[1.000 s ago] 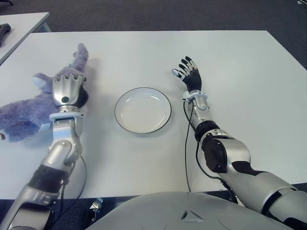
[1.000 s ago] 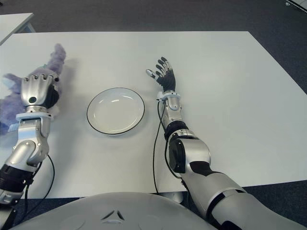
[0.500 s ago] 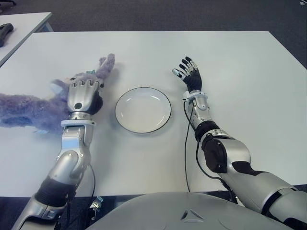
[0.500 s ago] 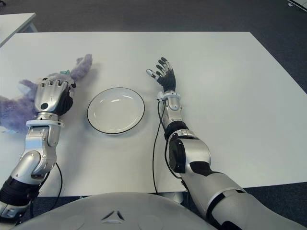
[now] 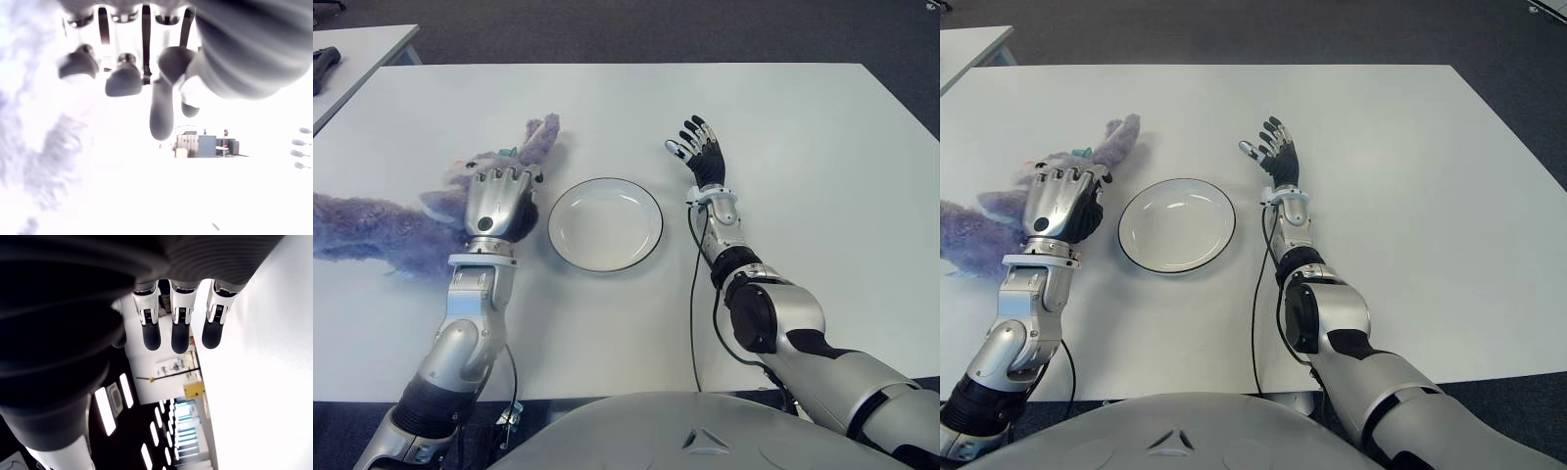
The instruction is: Put the doll into the plate.
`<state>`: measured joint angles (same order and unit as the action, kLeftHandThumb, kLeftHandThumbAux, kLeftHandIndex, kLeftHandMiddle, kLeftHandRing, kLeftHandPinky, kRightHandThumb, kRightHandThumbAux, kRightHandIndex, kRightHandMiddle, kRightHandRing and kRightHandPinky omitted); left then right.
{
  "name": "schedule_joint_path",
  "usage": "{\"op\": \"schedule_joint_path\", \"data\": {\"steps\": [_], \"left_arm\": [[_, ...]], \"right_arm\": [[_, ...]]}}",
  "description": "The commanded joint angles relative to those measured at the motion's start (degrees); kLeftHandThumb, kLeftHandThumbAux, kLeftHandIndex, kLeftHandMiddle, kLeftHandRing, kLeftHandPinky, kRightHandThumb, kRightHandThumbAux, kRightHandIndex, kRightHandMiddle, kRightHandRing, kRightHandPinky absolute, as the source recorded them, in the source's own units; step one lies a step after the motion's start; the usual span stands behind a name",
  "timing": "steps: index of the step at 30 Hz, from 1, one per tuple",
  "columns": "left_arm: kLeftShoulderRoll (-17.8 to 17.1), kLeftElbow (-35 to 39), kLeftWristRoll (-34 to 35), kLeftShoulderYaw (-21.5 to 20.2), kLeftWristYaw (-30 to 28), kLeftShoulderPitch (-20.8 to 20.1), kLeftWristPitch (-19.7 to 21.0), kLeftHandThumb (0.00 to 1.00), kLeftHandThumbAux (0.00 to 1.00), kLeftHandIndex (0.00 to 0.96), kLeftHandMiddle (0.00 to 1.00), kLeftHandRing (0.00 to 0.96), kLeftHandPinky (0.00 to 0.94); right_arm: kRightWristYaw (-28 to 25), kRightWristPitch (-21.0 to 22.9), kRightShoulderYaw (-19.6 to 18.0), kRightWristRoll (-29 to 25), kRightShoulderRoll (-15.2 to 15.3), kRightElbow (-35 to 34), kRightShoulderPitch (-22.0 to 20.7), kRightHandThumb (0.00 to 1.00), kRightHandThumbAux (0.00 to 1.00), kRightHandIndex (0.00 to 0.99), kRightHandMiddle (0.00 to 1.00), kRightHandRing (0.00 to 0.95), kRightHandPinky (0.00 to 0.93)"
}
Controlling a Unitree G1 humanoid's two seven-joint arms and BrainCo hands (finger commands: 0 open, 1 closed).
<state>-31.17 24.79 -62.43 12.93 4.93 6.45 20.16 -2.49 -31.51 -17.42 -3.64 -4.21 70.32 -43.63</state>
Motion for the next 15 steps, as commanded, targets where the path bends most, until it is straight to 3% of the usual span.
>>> {"op": "schedule_joint_path", "data": {"steps": [1, 15], "left_arm": [[1.10, -0.30, -2.24, 1.00, 0.37, 1.20, -2.23, 0.849, 0.669, 0.397, 0.545, 0.817, 0.835], [2.52, -0.89, -2.62, 0.11, 1.11, 1.07, -4.77, 0.849, 0.669, 0.396, 0.546, 0.819, 0.837]], "right_arm": [[0.90, 5.14, -0.74, -0.10, -4.21, 7.40, 13.00, 0.049, 0.862, 0.098, 0.126, 0.119, 0.138], [0.98, 5.28, -0.27, 0.02, -4.14, 7.43, 13.09, 0.048, 0.867, 0.092, 0.122, 0.118, 0.138]]}}
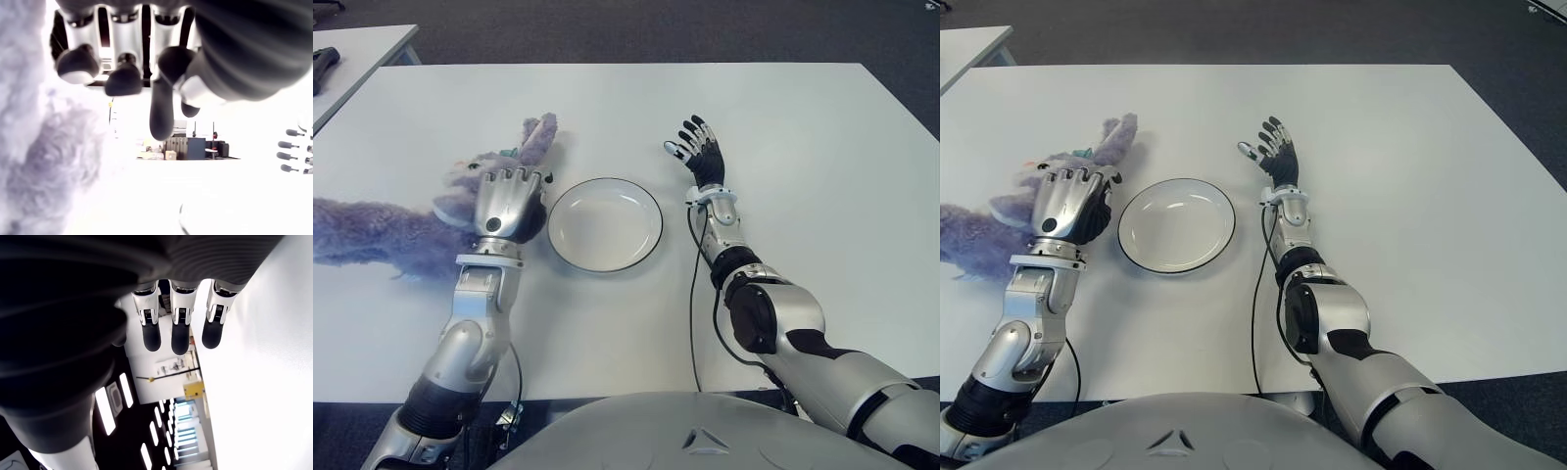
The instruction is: Put the doll into the plate.
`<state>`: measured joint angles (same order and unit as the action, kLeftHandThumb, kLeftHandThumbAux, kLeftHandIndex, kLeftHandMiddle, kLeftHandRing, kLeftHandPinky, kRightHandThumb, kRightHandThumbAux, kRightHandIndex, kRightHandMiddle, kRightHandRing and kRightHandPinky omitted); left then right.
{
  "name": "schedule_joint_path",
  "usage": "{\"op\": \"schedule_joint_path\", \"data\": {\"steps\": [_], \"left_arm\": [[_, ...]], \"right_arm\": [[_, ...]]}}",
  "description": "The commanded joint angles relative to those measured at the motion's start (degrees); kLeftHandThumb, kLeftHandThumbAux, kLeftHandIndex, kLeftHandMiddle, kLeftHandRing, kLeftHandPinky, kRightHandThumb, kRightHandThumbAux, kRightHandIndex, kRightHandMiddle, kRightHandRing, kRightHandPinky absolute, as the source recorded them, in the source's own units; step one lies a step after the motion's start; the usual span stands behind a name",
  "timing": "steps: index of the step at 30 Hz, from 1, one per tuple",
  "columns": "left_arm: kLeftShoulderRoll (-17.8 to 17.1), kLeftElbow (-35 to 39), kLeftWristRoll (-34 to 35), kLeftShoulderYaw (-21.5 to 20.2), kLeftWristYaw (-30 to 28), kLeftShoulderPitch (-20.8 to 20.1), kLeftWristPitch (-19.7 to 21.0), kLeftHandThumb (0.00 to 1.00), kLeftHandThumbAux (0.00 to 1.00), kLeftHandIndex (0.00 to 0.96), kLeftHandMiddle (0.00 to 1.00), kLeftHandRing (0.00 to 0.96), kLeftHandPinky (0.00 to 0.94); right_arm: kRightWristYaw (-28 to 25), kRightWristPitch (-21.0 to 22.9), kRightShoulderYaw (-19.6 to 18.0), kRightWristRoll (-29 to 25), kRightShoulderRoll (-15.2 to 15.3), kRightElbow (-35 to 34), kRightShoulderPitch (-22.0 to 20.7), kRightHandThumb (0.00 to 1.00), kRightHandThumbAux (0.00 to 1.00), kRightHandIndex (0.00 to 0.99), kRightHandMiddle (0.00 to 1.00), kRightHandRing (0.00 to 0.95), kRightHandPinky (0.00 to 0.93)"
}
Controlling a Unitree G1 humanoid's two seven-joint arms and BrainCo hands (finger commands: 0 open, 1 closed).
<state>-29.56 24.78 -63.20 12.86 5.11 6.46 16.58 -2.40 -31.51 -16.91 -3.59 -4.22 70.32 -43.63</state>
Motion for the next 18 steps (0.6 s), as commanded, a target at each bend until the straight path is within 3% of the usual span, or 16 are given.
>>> {"op": "schedule_joint_path", "data": {"steps": [1, 18], "left_arm": [[0.91, -0.95, -1.88, 0.17, 0.96, 1.02, -1.41, 0.848, 0.669, 0.396, 0.546, 0.819, 0.837], [1.23, -1.96, -2.80, 0.67, 2.90, 0.08, -5.01, 0.850, 0.667, 0.399, 0.545, 0.822, 0.836]], "right_arm": [[0.84, 5.22, -0.79, -0.08, -4.13, 7.43, 13.11, 0.049, 0.867, 0.092, 0.122, 0.118, 0.138], [0.72, 4.88, -0.58, 0.11, -3.96, 7.44, 13.27, 0.040, 0.863, 0.091, 0.121, 0.118, 0.137]]}}
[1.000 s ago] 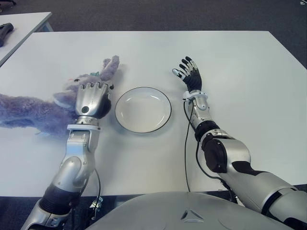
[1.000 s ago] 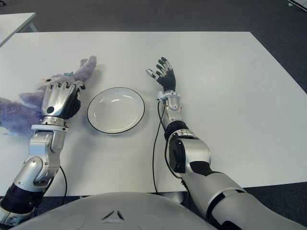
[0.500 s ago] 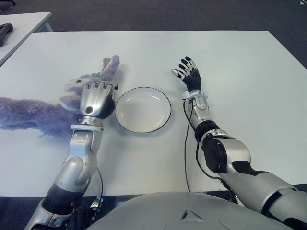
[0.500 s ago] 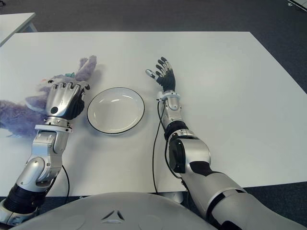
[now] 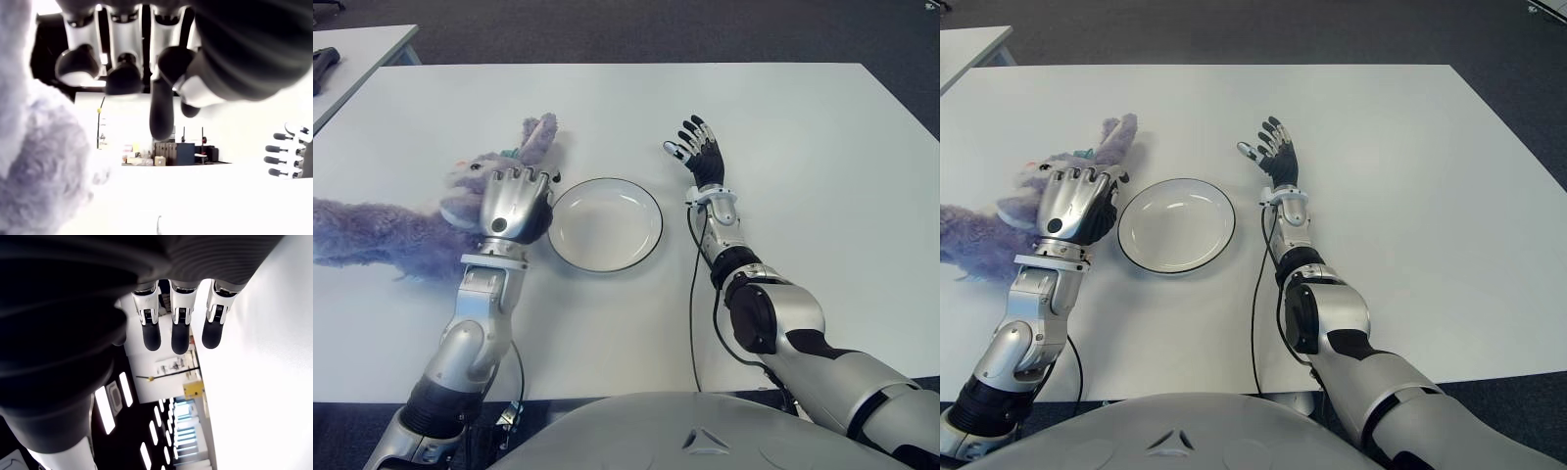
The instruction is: Put the doll into the plate.
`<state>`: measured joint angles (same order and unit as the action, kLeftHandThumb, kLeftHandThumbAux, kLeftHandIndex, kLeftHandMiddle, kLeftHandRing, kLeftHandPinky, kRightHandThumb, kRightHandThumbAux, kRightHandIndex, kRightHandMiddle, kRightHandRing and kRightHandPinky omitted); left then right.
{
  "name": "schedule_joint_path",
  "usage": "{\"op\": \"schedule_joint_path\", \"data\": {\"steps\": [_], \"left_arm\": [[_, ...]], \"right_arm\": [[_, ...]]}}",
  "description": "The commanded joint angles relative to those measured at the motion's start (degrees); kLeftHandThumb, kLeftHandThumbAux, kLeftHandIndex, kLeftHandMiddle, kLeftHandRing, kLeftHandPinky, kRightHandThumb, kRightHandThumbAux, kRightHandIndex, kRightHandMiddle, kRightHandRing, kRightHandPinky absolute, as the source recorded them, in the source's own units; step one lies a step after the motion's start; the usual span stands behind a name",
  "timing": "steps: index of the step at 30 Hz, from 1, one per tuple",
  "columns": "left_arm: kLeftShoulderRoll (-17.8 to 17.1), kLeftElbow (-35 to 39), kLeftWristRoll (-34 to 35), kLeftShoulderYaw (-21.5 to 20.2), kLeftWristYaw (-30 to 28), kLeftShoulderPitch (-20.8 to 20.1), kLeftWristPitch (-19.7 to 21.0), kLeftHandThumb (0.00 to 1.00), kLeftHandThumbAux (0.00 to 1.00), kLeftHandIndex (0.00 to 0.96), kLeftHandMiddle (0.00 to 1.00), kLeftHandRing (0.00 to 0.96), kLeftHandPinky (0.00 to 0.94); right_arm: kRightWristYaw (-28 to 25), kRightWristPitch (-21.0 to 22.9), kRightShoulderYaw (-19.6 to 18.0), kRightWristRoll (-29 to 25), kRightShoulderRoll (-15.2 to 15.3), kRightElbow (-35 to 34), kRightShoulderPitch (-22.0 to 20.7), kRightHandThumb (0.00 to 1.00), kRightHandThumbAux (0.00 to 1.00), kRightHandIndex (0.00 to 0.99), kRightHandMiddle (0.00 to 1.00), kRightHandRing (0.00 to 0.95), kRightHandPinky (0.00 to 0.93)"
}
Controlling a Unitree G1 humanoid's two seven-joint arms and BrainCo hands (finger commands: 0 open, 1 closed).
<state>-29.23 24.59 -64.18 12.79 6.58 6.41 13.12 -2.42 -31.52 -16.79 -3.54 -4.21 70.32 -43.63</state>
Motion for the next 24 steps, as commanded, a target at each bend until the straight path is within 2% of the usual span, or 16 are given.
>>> {"op": "schedule_joint_path", "data": {"steps": [1, 8, 12, 16, 19, 21, 22, 24], "left_arm": [[1.05, -1.85, -1.74, 0.77, 1.63, 0.00, -1.74, 0.851, 0.667, 0.399, 0.545, 0.822, 0.836], [2.09, -2.39, -1.69, 0.60, 4.55, -0.83, -3.20, 0.851, 0.667, 0.398, 0.547, 0.818, 0.834], [1.91, -3.22, -3.40, 0.22, 10.03, -1.57, -4.57, 0.849, 0.668, 0.397, 0.546, 0.809, 0.814], [1.45, -3.72, -4.82, -0.32, 14.62, -1.93, -5.61, 0.847, 0.665, 0.407, 0.563, 0.750, 0.731], [1.28, -3.78, -4.78, -0.67, 15.84, -1.88, -6.36, 0.838, 0.666, 0.402, 0.579, 0.693, 0.667], [1.01, -3.32, -3.74, -1.07, 16.00, -1.70, -7.38, 0.837, 0.667, 0.400, 0.581, 0.682, 0.659], [0.79, -2.91, -2.76, -1.34, 15.93, -1.53, -8.17, 0.835, 0.664, 0.425, 0.509, 0.653, 0.640], [0.55, -2.48, -1.46, -1.74, 16.14, -1.25, -9.44, 0.834, 0.664, 0.429, 0.487, 0.632, 0.625]], "right_arm": [[0.73, 4.87, -0.71, 0.06, -3.98, 7.44, 13.28, 0.040, 0.863, 0.091, 0.120, 0.118, 0.136], [0.60, 4.46, -0.78, -0.02, -4.13, 7.40, 13.38, 0.035, 0.865, 0.090, 0.117, 0.115, 0.132], [0.58, 4.39, -0.99, -0.26, -4.29, 7.39, 13.40, 0.032, 0.868, 0.093, 0.117, 0.114, 0.132], [0.44, 4.39, -1.19, -0.52, -4.45, 7.38, 13.40, 0.032, 0.870, 0.096, 0.118, 0.114, 0.136], [0.46, 4.38, -1.18, -0.51, -4.48, 7.39, 13.41, 0.032, 0.866, 0.097, 0.117, 0.114, 0.134], [0.54, 4.38, -1.10, -0.43, -4.48, 7.39, 13.43, 0.032, 0.865, 0.097, 0.117, 0.114, 0.134], [0.60, 4.39, -1.06, -0.38, -4.49, 7.39, 13.43, 0.032, 0.864, 0.098, 0.118, 0.114, 0.135], [0.66, 4.45, -1.02, -0.35, -4.51, 7.40, 13.43, 0.031, 0.864, 0.099, 0.118, 0.115, 0.136]]}}
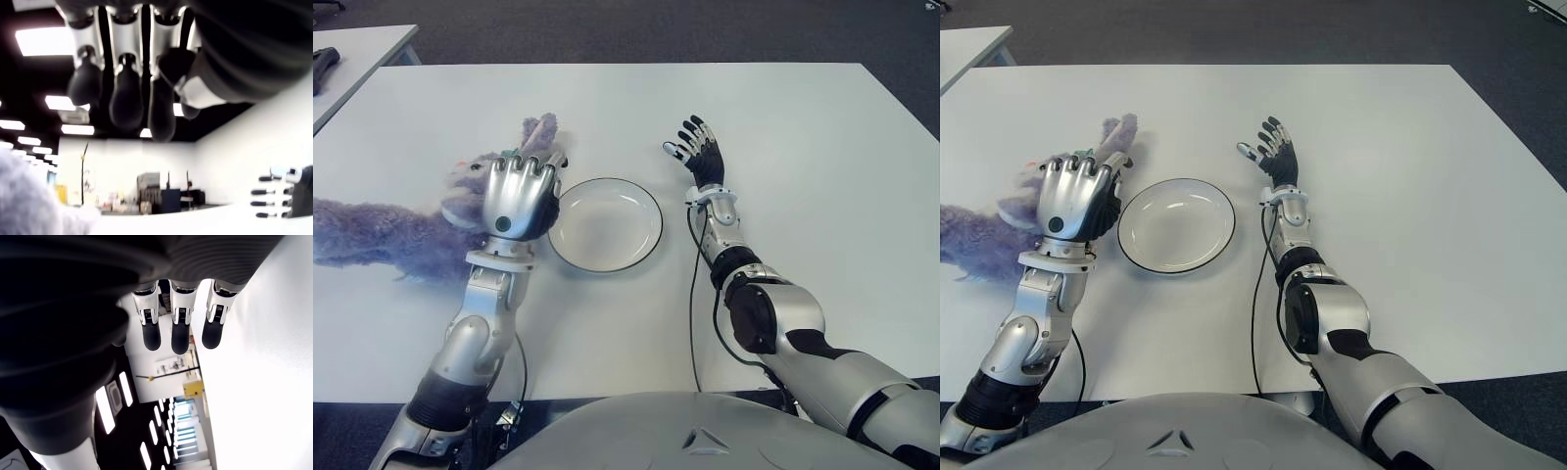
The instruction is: Put the doll into the plate.
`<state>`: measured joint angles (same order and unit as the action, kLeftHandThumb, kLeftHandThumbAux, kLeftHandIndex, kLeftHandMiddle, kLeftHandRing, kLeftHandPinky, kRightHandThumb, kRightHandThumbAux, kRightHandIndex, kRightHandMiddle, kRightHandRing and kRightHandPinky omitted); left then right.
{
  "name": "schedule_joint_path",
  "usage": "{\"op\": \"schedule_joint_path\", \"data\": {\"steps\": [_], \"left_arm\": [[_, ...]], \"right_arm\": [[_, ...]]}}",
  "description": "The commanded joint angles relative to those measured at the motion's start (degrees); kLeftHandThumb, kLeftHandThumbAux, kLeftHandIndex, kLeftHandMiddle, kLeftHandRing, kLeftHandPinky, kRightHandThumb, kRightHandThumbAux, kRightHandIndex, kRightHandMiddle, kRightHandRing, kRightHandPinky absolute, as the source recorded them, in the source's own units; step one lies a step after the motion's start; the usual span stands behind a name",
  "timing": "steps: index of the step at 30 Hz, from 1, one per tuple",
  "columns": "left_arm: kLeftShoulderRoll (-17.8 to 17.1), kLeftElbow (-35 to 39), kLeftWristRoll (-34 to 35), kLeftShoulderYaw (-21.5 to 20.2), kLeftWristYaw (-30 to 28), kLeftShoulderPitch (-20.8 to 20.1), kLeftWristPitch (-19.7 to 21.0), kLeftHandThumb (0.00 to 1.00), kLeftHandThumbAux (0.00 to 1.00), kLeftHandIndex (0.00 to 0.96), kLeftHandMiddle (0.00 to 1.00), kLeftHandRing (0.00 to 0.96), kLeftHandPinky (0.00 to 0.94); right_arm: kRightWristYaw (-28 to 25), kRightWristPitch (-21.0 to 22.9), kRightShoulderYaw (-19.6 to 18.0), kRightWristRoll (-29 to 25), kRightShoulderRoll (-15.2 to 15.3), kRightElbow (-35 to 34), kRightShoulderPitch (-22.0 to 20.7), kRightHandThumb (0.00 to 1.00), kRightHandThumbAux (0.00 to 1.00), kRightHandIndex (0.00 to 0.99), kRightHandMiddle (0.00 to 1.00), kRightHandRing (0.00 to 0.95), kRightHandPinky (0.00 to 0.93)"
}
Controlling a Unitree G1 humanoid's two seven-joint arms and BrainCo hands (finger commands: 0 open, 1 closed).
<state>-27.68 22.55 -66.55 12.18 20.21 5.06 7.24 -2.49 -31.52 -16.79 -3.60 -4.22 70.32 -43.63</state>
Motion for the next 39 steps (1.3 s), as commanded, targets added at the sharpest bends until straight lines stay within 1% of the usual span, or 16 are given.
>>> {"op": "schedule_joint_path", "data": {"steps": [1, 2, 4, 5, 7, 8, 10, 11, 12, 14, 17, 20, 21, 24, 32, 39], "left_arm": [[-1.02, -0.40, 1.20, -1.26, 2.74, 0.19, -4.02, 0.822, 0.676, 0.380, 0.502, 0.501, 0.511], [-1.01, 0.17, 1.59, -1.26, 3.16, 0.66, -4.84, 0.819, 0.679, 0.368, 0.506, 0.468, 0.482], [-0.60, 2.32, 1.83, -0.80, 3.02, 1.82, -6.06, 0.501, 0.502, 0.196, 0.324, 0.333, 0.299], [-0.32, 3.54, 1.80, -0.49, 2.68, 2.39, -6.51, 0.447, 0.473, 0.147, 0.270, 0.270, 0.221], [0.06, 4.96, 1.90, -0.20, 2.21, 3.05, -7.25, 0.431, 0.465, 0.132, 0.254, 0.251, 0.198], [0.16, 6.27, 2.50, -0.01, 1.66, 3.51, -8.00, 0.399, 0.450, 0.097, 0.221, 0.208, 0.124], [0.26, 9.00, 3.54, 0.10, 0.16, 4.44, -9.15, 0.379, 0.441, 0.076, 0.199, 0.182, 0.080], [0.28, 10.13, 3.91, 0.02, -0.59, 4.82, -9.54, 0.353, 0.430, 0.052, 0.161, 0.135, 0.032], [0.16, 11.63, 4.16, -0.15, -1.83, 5.34, -9.74, 0.349, 0.428, 0.047, 0.155, 0.127, 0.024], [-0.01, 13.55, 4.19, -0.50, -3.71, 6.10, -9.98, 0.252, 0.405, 0.010, 0.087, 0.041, 0.001], [-0.04, 14.93, 3.66, -0.98, -5.47, 6.73, -10.15, 0.184, 0.395, 0.000, 0.046, 0.004, 0.000], [-0.04, 16.06, 2.40, -1.68, -7.06, 7.08, -10.03, 0.143, 0.388, 0.000, 0.016, 0.000, 0.000], [-0.06, 16.48, 1.77, -1.93, -7.63, 7.16, -9.87, 0.093, 0.372, 0.000, 0.004, 0.000, 0.000], [0.05, 17.16, 0.34, -2.89, -8.83, 6.75, -9.45, 0.048, 0.353, 0.000, 0.000, 0.000, 0.000], [0.72, 18.04, -2.70, -5.81, -11.53, 5.49, -8.11, 0.036, 0.285, 0.000, 0.000, 0.000, 0.000], [1.31, 19.54, -4.66, -8.62, -15.11, 5.31, -6.83, 0.050, 0.242, 0.000, 0.000, 0.000, 0.000]], "right_arm": [[0.73, 4.51, -1.03, -0.29, -4.50, 7.41, 13.42, 0.031, 0.863, 0.099, 0.119, 0.116, 0.137], [0.73, 4.58, -1.01, -0.27, -4.50, 7.42, 13.41, 0.031, 0.863, 0.099, 0.119, 0.116, 0.137], [0.75, 4.66, -0.91, -0.17, -4.48, 7.44, 13.41, 0.033, 0.864, 0.098, 0.120, 0.117, 0.137], [0.76, 4.68, -0.85, -0.10, -4.48, 7.44, 13.41, 0.035, 0.864, 0.096, 0.119, 0.117, 0.136], [0.79, 4.67, -0.76, -0.02, -4.47, 7.45, 13.41, 0.038, 0.863, 0.096, 0.119, 0.117, 0.136], [0.83, 4.61, -0.71, 0.04, -4.47, 7.45, 13.42, 0.038, 0.862, 0.094, 0.118, 0.117, 0.136], [0.91, 4.43, -0.73, 0.02, -4.51, 7.43, 13.42, 0.040, 0.860, 0.094, 0.118, 0.117, 0.136], [0.95, 4.34, -0.78, -0.03, -4.56, 7.43, 13.41, 0.046, 0.860, 0.096, 0.120, 0.118, 0.138], [1.04, 4.23, -0.90, -0.17, -4.64, 7.41, 13.38, 0.048, 0.859, 0.097, 0.121, 0.118, 0.139], [1.20, 4.13, -1.05, -0.35, -4.77, 7.40, 13.31, 0.059, 0.856, 0.102, 0.122, 0.118, 0.138], [1.32, 4.11, -1.20, -0.50, -4.88, 7.39, 13.27, 0.067, 0.851, 0.104, 0.121, 0.117, 0.137], [1.57, 4.05, -1.53, -0.87, -5.20, 7.35, 13.22, 0.075, 0.846, 0.105, 0.120, 0.116, 0.136], [1.75, 4.03, -1.71, -1.07, -5.38, 7.32, 13.19, 0.095, 0.835, 0.115, 0.131, 0.128, 0.157], [1.68, 3.97, -2.22, -1.66, -5.90, 7.24, 13.09, 0.117, 0.827, 0.125, 0.143, 0.139, 0.168], [1.17, 4.69, -2.20, -1.39, -5.49, 7.33, 12.85, 0.135, 0.813, 0.126, 0.134, 0.123, 0.133], [1.53, 4.97, -0.78, 0.27, -4.93, 7.46, 13.04, 0.120, 0.829, 0.115, 0.127, 0.114, 0.137]]}}
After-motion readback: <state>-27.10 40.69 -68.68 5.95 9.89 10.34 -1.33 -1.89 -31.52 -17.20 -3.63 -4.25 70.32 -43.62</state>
